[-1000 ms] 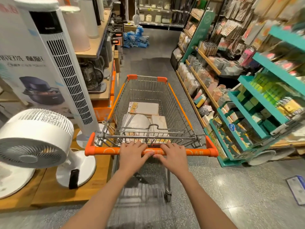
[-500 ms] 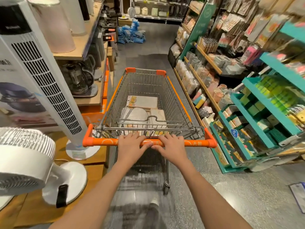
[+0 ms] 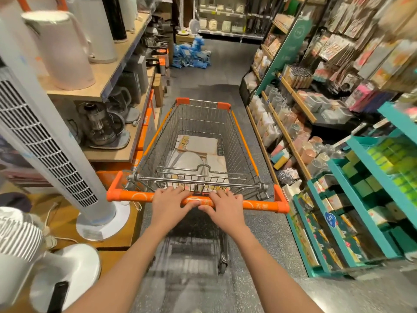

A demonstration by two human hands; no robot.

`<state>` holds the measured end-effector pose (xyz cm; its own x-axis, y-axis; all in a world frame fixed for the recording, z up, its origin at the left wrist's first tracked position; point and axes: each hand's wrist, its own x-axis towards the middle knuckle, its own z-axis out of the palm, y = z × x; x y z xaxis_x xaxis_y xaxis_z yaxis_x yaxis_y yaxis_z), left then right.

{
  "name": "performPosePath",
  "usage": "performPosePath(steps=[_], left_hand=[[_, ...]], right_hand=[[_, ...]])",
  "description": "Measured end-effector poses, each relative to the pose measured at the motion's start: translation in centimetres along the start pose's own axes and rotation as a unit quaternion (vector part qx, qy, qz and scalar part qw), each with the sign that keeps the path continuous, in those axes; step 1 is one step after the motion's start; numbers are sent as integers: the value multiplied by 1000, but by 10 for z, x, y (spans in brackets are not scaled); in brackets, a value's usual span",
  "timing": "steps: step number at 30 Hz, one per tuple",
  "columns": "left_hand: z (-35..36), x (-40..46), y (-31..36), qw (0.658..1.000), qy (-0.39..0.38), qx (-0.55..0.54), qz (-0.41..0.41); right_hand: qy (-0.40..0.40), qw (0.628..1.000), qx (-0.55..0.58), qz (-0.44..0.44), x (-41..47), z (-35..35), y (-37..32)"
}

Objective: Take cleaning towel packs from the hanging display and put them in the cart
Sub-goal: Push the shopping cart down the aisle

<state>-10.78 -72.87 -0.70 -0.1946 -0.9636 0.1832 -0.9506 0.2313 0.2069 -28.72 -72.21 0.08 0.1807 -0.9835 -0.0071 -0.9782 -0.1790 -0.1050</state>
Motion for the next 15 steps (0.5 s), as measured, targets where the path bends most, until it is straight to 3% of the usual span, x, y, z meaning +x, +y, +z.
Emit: performPosePath(steps=[15], left_hand=[[33,141,-6,1000,23,1,1]], right_hand=[[-45,999,-6,5,134,-12,54]])
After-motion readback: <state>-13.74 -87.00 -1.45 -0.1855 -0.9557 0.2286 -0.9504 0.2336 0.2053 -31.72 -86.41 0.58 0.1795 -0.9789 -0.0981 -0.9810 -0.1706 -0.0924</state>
